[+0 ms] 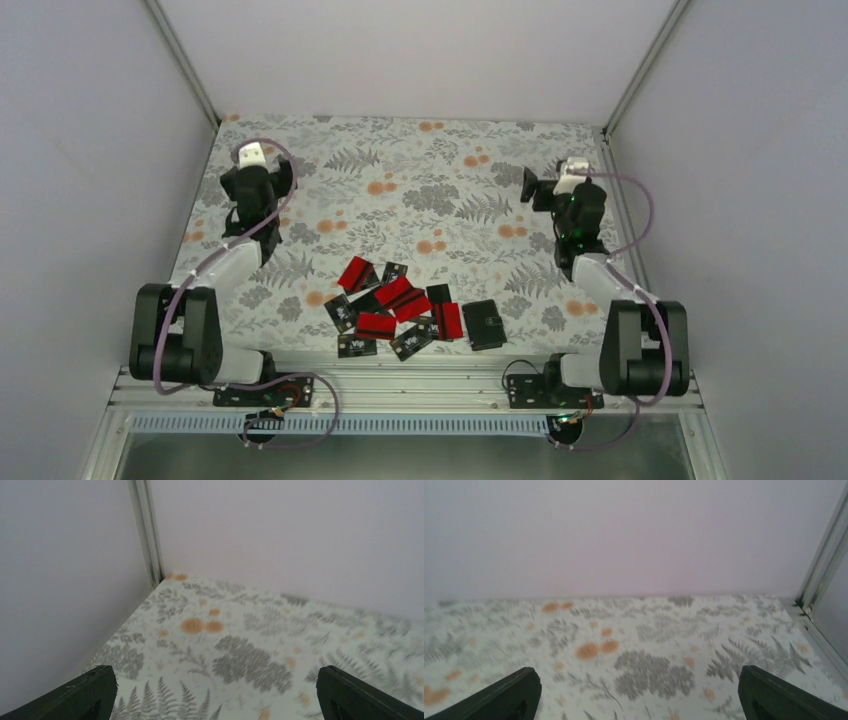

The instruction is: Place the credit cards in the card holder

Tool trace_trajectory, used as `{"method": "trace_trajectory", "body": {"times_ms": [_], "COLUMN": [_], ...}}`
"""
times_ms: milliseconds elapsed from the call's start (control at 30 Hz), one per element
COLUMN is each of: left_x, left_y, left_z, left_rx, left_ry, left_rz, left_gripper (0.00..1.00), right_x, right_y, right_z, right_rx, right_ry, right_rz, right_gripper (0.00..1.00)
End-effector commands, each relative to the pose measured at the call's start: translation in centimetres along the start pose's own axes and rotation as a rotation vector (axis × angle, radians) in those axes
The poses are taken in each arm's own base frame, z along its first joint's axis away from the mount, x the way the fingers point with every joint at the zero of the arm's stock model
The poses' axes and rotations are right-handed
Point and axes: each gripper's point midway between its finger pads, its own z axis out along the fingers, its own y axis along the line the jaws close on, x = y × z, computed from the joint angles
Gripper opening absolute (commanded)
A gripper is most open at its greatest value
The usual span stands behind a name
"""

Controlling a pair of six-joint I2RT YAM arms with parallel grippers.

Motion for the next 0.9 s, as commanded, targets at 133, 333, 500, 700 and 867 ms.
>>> {"method": "trace_trajectory", "body": {"times_ms": [133,333,500,700,867], "left_x": [1.1,2.7,6.2,9.9,12.4], "left_y": [-1.4,-7.2,-13.3,-18.0,-19.5], "left_z": [-3.2,-6.9,-12.2,-19.0,-21.6], "left_rx": [-0.014,0.262,0.57,0.834,0.907], "left_ry": [0.299,0.435,0.602,0.756,0.812], "left_rz": [-0.129,-0.142,-0.093,-0.044,-0.007], "left_gripper": [1.0,1.0,0.98,0.95,0.91], "right_x": [-3.7,-2.8,2.8,9.7,14.4], "right_y": [1.7,1.7,4.6,7.8,10.8], "right_z": [-3.5,-5.3,-7.9,-12.6,-16.8], "right_rx": [-0.017,0.052,0.008,-0.001,-0.08], "right_ry": [0.179,0.409,0.606,0.868,1.049], "right_rz": [0.289,0.499,0.571,0.54,0.53], "right_gripper": [1.0,1.0,0.94,0.92,0.73]}}
